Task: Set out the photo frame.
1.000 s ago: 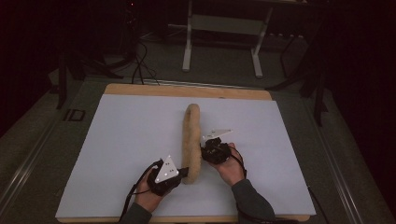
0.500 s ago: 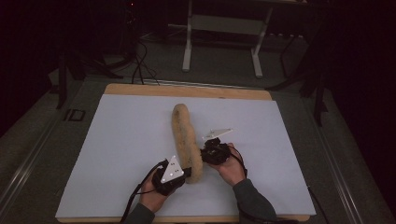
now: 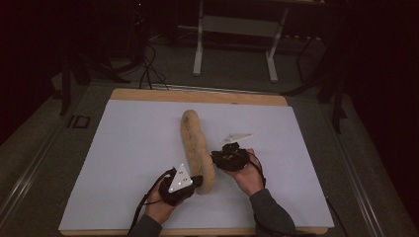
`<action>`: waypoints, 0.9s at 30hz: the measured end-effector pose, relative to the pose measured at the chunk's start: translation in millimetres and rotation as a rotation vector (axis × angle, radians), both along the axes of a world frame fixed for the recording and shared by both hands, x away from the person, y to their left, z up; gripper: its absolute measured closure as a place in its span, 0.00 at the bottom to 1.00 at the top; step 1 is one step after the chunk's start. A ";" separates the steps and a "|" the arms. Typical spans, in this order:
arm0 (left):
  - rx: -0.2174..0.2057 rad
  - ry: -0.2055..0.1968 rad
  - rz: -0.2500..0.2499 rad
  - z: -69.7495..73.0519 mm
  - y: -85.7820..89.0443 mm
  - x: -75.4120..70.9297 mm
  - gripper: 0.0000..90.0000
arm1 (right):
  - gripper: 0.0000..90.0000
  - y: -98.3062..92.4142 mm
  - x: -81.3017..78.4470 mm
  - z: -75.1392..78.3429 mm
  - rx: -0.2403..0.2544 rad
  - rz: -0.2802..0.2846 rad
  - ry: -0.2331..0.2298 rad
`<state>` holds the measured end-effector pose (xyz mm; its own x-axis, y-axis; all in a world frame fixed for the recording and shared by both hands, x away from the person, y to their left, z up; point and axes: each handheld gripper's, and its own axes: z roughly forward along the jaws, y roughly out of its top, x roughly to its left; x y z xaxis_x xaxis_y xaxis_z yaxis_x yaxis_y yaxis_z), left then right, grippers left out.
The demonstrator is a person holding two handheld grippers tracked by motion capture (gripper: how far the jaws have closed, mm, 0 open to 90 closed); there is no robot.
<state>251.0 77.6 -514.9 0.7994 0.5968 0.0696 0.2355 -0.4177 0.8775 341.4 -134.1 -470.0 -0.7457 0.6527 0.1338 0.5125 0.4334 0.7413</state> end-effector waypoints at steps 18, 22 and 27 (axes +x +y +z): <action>-0.069 -0.005 0.222 20.1 61.0 11.5 0.83 | 0.43 -8.5 -10.5 28.9 0.159 -0.059 0.011; -0.081 0.001 0.251 21.6 68.7 12.7 0.81 | 0.37 -1.3 -14.3 27.5 0.146 -0.029 0.026; -0.085 0.013 0.282 21.7 75.7 14.6 0.81 | 0.33 7.8 -18.8 20.3 0.128 -0.013 0.032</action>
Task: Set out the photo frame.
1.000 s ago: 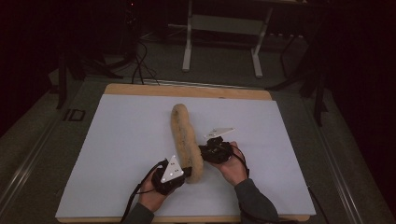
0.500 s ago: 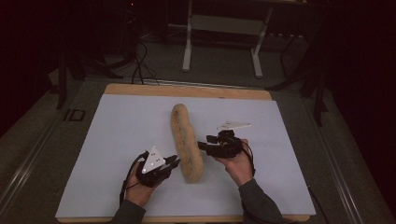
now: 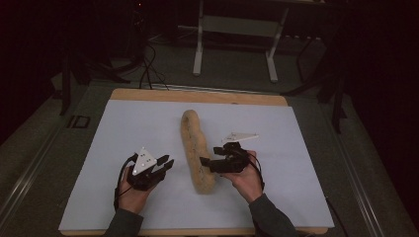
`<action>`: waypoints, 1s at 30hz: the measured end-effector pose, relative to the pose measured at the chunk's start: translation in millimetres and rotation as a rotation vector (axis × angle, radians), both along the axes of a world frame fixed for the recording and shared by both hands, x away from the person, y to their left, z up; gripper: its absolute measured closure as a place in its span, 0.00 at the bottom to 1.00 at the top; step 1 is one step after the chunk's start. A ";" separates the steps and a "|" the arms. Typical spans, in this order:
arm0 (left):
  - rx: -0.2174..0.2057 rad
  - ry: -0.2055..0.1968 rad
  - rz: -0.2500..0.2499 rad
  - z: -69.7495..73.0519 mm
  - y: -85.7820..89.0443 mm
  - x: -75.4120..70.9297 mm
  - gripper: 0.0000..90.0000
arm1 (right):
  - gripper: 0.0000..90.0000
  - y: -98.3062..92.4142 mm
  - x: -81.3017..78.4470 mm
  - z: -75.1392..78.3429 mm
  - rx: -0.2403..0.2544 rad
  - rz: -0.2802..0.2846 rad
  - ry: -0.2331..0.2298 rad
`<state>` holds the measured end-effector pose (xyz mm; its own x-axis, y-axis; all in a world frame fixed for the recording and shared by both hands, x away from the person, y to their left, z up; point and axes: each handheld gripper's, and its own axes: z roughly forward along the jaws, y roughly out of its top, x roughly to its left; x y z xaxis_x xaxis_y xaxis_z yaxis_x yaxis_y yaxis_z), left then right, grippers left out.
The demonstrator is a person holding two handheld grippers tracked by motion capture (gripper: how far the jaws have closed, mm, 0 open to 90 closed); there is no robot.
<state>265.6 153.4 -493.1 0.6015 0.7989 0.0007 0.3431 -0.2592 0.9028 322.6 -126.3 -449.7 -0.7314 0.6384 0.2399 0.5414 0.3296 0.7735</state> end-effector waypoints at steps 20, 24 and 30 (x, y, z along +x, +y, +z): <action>0.008 0.005 0.033 0.1 8.2 2.2 0.80 | 0.48 20.2 -18.2 -25.9 -0.107 0.046 0.047; 0.011 0.008 0.042 0.1 9.8 3.0 0.80 | 0.52 17.3 -18.8 -24.9 -0.118 0.040 0.040; 0.014 0.009 0.049 -0.2 11.8 4.2 0.80 | 0.59 12.1 -21.2 -21.4 -0.166 0.041 -0.006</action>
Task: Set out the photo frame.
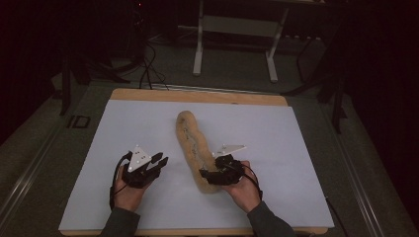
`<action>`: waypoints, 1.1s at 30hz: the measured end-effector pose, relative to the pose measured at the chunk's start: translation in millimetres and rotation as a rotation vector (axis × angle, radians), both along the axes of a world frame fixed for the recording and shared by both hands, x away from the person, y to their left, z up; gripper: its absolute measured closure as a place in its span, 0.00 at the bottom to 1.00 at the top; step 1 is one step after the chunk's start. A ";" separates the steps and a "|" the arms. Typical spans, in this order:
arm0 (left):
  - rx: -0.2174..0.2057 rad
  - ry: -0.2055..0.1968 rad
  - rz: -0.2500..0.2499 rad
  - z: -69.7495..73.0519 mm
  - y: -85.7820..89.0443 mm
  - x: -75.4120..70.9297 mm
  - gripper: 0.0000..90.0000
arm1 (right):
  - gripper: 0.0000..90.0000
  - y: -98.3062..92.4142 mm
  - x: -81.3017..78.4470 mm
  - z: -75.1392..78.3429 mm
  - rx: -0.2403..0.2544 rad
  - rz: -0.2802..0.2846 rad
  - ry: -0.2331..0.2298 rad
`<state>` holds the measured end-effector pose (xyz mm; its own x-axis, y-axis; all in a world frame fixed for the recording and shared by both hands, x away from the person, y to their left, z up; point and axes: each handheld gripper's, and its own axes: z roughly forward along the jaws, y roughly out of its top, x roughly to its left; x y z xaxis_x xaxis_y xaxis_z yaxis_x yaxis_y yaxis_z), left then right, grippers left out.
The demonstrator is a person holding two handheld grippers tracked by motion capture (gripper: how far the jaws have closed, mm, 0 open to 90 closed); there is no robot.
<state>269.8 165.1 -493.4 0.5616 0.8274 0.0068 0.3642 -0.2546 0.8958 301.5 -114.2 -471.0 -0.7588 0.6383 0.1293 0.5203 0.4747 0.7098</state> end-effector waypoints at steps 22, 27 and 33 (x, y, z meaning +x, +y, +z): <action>-0.009 0.013 0.049 -0.5 13.2 7.8 0.81 | 0.69 -11.9 3.3 3.4 -0.023 0.109 -0.011; 0.036 0.029 0.084 -7.1 12.7 17.7 0.80 | 0.70 -14.7 1.1 3.9 -0.027 0.158 -0.020; 0.054 0.032 0.119 -11.7 18.5 26.8 0.79 | 0.71 -19.2 3.3 3.3 -0.015 0.183 -0.014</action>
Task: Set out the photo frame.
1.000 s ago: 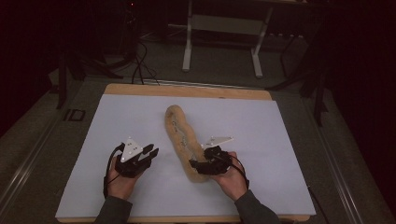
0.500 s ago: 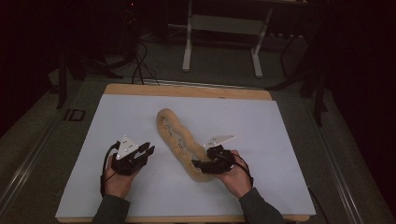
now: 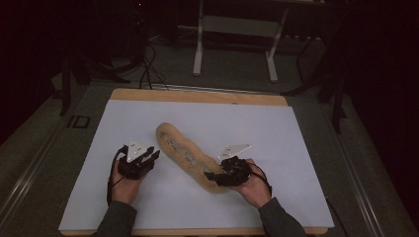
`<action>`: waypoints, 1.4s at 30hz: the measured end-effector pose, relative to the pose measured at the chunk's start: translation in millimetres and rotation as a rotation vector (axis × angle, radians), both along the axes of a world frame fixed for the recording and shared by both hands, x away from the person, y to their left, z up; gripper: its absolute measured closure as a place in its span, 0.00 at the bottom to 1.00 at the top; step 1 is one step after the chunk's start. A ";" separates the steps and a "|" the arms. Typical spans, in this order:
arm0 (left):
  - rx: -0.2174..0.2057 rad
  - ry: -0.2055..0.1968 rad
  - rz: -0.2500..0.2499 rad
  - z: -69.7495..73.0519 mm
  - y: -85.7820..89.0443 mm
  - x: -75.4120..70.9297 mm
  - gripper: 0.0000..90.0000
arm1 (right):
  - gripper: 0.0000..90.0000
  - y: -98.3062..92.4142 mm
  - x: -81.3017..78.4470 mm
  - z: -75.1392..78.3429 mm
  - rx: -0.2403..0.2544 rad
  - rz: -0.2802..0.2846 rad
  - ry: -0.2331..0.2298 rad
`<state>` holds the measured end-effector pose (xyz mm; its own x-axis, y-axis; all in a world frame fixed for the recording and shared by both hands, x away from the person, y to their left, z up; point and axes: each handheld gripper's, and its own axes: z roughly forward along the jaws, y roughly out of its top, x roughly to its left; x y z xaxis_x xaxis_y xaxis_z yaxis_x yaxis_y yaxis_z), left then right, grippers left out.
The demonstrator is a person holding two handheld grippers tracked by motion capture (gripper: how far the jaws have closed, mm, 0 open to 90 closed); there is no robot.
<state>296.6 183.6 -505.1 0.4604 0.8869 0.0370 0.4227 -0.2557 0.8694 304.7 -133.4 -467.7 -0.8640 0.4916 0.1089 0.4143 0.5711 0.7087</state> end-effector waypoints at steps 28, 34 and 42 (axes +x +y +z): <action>-0.012 0.037 0.025 -4.8 7.5 46.2 0.59 | 0.71 -5.4 1.7 2.3 -0.049 0.138 -0.049; -0.021 0.041 0.044 -7.8 9.1 49.9 0.81 | 0.70 -7.6 3.3 1.0 -0.038 0.118 -0.044; -0.025 0.052 0.069 -7.1 9.1 45.5 0.82 | 0.51 -24.8 -7.6 -16.3 -0.006 0.012 -0.001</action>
